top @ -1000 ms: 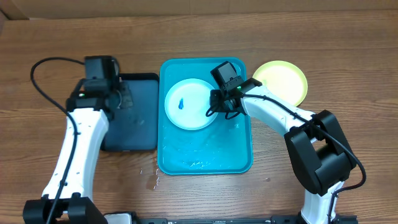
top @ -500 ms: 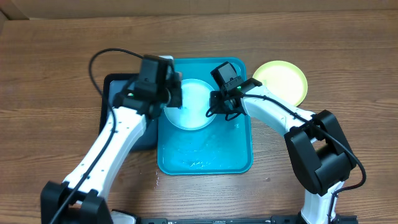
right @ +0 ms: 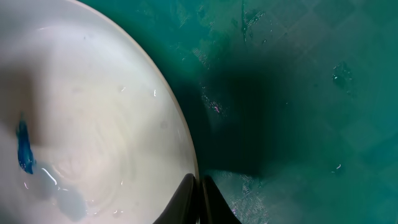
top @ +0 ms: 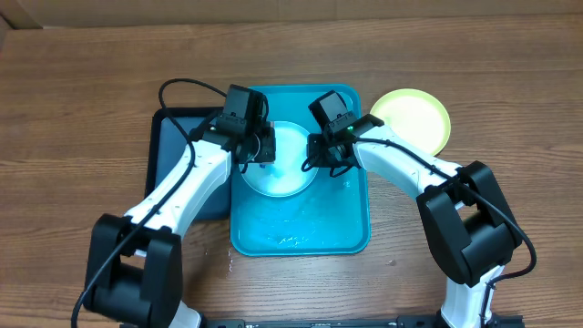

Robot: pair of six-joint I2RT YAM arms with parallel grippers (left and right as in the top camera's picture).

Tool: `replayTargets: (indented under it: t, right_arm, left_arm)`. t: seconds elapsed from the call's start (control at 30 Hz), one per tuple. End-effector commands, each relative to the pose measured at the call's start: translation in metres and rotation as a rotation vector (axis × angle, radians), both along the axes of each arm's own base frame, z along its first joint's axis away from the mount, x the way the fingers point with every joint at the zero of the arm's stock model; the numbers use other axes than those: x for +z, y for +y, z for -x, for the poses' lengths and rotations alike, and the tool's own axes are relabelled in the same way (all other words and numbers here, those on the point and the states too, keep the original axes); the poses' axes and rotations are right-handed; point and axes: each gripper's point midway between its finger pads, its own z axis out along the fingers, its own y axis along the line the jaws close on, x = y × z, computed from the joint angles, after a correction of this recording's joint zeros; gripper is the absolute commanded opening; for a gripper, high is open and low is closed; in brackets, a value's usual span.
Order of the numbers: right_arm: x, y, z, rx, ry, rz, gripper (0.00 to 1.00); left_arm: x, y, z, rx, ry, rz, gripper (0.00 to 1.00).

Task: Clean dirty plates on tray and stack at the side
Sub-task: 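Lift the sponge with the left gripper and carry it onto the white plate, then scrub the white plate's blue stain with the sponge, right gripper holding rim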

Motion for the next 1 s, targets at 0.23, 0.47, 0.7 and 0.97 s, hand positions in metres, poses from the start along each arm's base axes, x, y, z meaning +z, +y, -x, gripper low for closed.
replayTargets:
  t: [0.23,0.47,0.7,0.97]
  right_arm:
    - [-0.002,0.001,-0.001,0.001,0.002,-0.004,0.04]
    - [-0.002,0.001,-0.001,0.001,-0.001,-0.006,0.04]
    - [-0.002,0.001,-0.001,0.001,-0.001,-0.006,0.04]
    - [-0.002,0.001,-0.001,0.001,-0.001,-0.006,0.04]
  left_arm:
    - [-0.028,0.005,-0.004,-0.012,0.054,-0.059,0.04]
    - [-0.067,0.006,0.009,-0.007,0.169,-0.075,0.04]
    - [-0.088,-0.023,0.039,-0.089,0.331,0.089,0.04]
    - [-0.016,-0.047,0.016,-0.178,0.220,0.372,0.04]
